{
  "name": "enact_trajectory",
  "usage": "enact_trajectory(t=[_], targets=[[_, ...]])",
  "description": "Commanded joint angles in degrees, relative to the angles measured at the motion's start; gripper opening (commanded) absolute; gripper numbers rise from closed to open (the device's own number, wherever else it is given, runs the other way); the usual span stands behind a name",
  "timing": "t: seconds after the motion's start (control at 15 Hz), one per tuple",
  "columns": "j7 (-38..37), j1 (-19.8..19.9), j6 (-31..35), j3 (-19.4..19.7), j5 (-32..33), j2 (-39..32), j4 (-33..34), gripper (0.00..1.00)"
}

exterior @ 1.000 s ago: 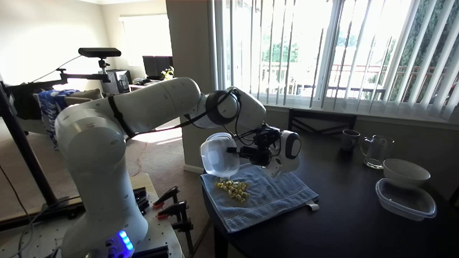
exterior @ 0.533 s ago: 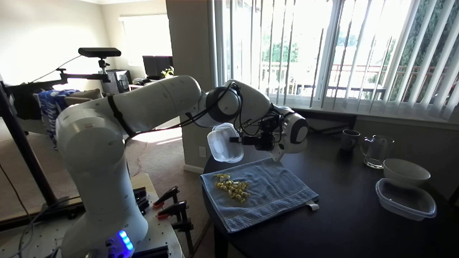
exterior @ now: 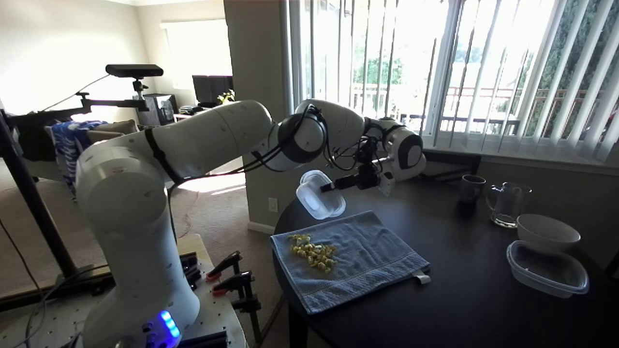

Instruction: Pour the contents of the lunchbox onto the blue towel on the table

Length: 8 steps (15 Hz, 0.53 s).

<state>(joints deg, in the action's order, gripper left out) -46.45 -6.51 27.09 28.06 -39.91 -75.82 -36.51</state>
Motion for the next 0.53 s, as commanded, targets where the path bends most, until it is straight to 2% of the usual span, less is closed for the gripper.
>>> enact_trajectory(t=[0.0, 0.07, 0.27, 0.47], targets=[[-1.47, 0.79, 1.95, -2.48, 1.00, 0.22, 0.59, 0.34], [-1.81, 1.13, 2.49, -3.38, 1.26, 0.24, 0.93, 0.15], [-1.65, 1.00, 2.47, -2.98, 1.26, -0.03, 0.93, 0.34], [-1.65, 1.00, 2.47, -2.95, 1.26, -0.11, 0.93, 0.34]])
